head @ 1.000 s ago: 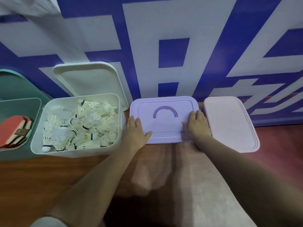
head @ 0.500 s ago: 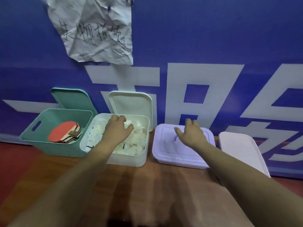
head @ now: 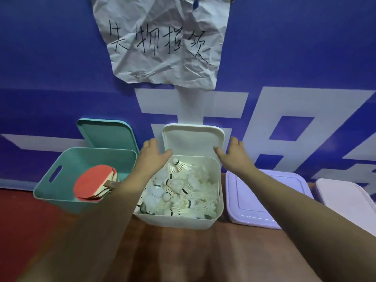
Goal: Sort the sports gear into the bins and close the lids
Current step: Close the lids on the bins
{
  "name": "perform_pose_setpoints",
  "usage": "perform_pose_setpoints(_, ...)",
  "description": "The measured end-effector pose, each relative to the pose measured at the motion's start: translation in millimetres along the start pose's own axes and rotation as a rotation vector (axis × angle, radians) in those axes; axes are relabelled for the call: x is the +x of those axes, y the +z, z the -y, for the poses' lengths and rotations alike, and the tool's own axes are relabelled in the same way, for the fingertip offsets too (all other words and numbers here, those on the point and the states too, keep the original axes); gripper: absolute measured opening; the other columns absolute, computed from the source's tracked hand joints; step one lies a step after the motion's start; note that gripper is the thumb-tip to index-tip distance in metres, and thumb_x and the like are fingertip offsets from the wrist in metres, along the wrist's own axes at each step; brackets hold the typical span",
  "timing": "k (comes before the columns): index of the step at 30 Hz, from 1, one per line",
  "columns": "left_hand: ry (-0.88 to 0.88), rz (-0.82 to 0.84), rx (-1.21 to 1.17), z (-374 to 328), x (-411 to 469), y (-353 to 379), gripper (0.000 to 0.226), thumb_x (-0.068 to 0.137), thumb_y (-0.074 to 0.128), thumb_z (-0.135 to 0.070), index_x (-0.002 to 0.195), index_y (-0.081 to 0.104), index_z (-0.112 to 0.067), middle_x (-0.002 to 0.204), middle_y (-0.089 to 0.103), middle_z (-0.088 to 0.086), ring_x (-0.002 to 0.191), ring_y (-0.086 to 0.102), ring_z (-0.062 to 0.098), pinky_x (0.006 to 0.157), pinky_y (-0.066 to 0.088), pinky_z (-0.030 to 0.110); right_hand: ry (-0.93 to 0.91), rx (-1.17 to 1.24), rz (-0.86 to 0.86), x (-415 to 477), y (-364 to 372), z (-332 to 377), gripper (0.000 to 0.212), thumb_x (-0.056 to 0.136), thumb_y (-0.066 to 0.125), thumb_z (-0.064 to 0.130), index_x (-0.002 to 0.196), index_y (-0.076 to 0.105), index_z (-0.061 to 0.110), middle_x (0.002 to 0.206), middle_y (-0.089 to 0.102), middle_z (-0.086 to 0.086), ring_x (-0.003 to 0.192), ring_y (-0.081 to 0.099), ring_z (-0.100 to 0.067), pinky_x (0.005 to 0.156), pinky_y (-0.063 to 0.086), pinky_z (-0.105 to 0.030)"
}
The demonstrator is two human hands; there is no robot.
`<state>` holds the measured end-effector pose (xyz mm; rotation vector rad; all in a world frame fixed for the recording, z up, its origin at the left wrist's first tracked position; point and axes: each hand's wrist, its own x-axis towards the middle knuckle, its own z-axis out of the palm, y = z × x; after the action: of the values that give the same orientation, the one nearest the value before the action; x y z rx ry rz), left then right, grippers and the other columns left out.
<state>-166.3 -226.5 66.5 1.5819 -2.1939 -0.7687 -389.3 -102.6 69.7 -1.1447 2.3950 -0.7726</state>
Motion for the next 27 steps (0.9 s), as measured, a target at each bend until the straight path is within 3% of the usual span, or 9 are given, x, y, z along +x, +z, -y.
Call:
perform_pose_setpoints(4,0.068,0.059,0.025,11.6,51.8,6.1,0.069,0.087,0.059,-0.043,0.141,0.031,-0.010,0.144,0.033,0.014,0.127,0.040,0.032,0.099,0.039,0.043,0.109,0.080,-0.085,27.3,23.8,22.5,0.086,0.092,0.052,0.054,0.152,0.011,0.008,0.153,0.023,-0.016,0.137,0.034,-0.034,0.108,0.034,-0.047)
perform_pose_setpoints(7,0.130,0.132,0.009,17.1,77.2,18.2,0.071,0.087,0.058,-0.039,0.143,0.025,-0.010,0.145,0.031,0.013,0.125,0.043,0.034,0.095,0.042,0.044,0.165,0.145,-0.115,44.3,35.7,28.2,0.091,0.091,0.053,0.055,0.154,0.007,0.007,0.157,0.020,-0.016,0.143,0.026,-0.032,0.114,0.028,-0.046)
perform_pose_setpoints(12,0.211,0.087,-0.040,23.4,94.0,29.3,0.058,0.091,0.056,-0.027,0.139,0.030,-0.008,0.138,0.038,0.017,0.112,0.051,0.034,0.081,0.041,0.036,0.188,0.193,-0.157,55.7,43.1,34.8,0.083,0.090,0.053,0.058,0.149,0.024,0.007,0.149,0.035,-0.015,0.137,0.037,-0.032,0.110,0.035,-0.044)
perform_pose_setpoints(17,0.264,-0.059,-0.068,31.5,97.0,32.6,0.029,0.098,0.049,-0.022,0.121,0.050,-0.004,0.118,0.050,0.016,0.095,0.055,0.033,0.073,0.040,0.034,0.208,0.264,-0.196,53.6,49.7,39.5,0.071,0.089,0.049,0.062,0.139,0.039,0.013,0.141,0.042,-0.010,0.122,0.049,-0.027,0.102,0.043,-0.042)
perform_pose_setpoints(21,0.370,-0.201,-0.136,30.9,88.9,15.1,0.015,0.099,0.047,-0.020,0.099,0.056,-0.007,0.097,0.057,0.011,0.086,0.053,0.031,0.070,0.045,0.041,0.216,0.356,-0.244,37.7,40.1,48.1,0.088,0.081,0.042,0.073,0.144,0.036,0.011,0.146,0.040,-0.008,0.130,0.045,-0.026,0.107,0.041,-0.047)
perform_pose_setpoints(24,0.426,-0.227,-0.248,17.5,72.2,-10.8,0.012,0.098,0.050,-0.022,0.096,0.055,-0.011,0.087,0.061,0.002,0.080,0.054,0.023,0.067,0.042,0.036,0.209,0.451,-0.294,24.2,23.8,56.5,0.083,0.089,0.043,0.066,0.152,0.025,0.015,0.157,0.030,-0.003,0.142,0.032,-0.022,0.115,0.030,-0.041)
perform_pose_setpoints(27,0.401,-0.165,-0.572,-5.7,40.1,-39.1,0.011,0.099,0.052,-0.023,0.103,0.061,-0.019,0.087,0.063,-0.016,0.077,0.056,0.001,0.068,0.043,0.021,0.194,0.561,-0.280,4.1,-0.3,70.1,0.076,0.094,0.042,0.061,0.153,0.023,0.017,0.155,0.033,-0.001,0.139,0.035,-0.021,0.109,0.030,-0.036)
